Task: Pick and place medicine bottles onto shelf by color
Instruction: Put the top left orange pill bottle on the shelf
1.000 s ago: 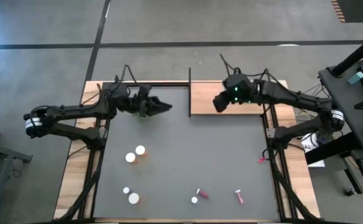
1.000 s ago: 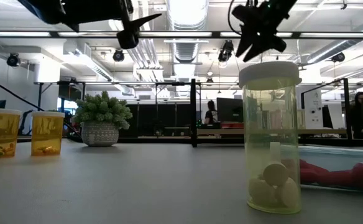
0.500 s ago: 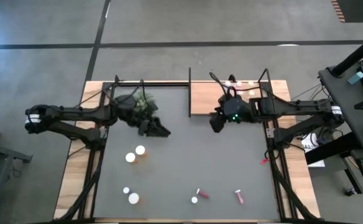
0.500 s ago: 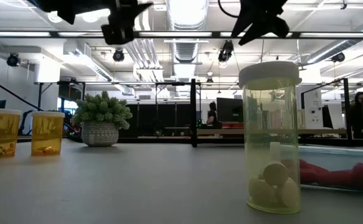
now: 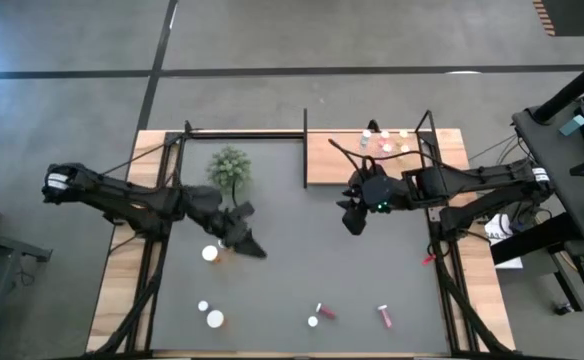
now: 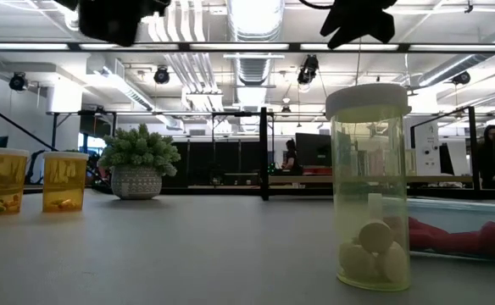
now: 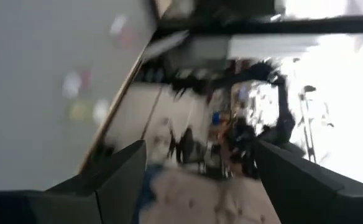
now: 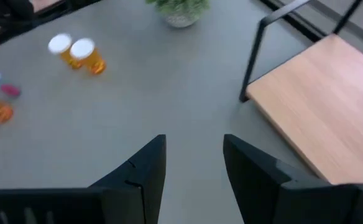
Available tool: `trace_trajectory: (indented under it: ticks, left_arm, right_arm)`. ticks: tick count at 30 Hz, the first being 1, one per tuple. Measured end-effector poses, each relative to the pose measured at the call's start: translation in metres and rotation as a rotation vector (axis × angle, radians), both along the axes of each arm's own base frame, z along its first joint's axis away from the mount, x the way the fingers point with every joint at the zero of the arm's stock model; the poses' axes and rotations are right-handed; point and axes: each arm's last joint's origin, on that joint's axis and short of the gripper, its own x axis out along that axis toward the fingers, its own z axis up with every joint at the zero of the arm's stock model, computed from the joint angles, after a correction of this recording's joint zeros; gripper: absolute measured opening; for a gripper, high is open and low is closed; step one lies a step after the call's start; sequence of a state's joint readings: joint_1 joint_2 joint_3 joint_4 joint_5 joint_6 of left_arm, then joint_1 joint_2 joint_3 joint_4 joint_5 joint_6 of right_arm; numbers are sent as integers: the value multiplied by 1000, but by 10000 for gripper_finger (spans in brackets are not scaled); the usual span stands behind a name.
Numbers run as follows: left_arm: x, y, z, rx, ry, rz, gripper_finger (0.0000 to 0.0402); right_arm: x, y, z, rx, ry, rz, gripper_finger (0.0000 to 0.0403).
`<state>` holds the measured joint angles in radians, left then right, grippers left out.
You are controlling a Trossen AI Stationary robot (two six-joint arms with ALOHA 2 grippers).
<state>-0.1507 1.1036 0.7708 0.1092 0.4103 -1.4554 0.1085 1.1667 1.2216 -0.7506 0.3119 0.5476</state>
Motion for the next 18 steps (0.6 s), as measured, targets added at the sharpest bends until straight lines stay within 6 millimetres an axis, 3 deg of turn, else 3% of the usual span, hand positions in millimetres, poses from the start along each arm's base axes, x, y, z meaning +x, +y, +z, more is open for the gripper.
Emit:
trace_trajectory:
  ticks: [9,14,18]
  left_arm:
    - [-26,-63,-26,-239,506,-156,283]
    - [-50,-78,-42,-181,781,-153,283]
    - [-64,-75,-55,-69,941,-64,283]
  right_arm:
    - [0,2,0,-66,27,84,151]
    - [0,2,0,-101,40,117,151]
    - [0,2,0,-117,45,131,151]
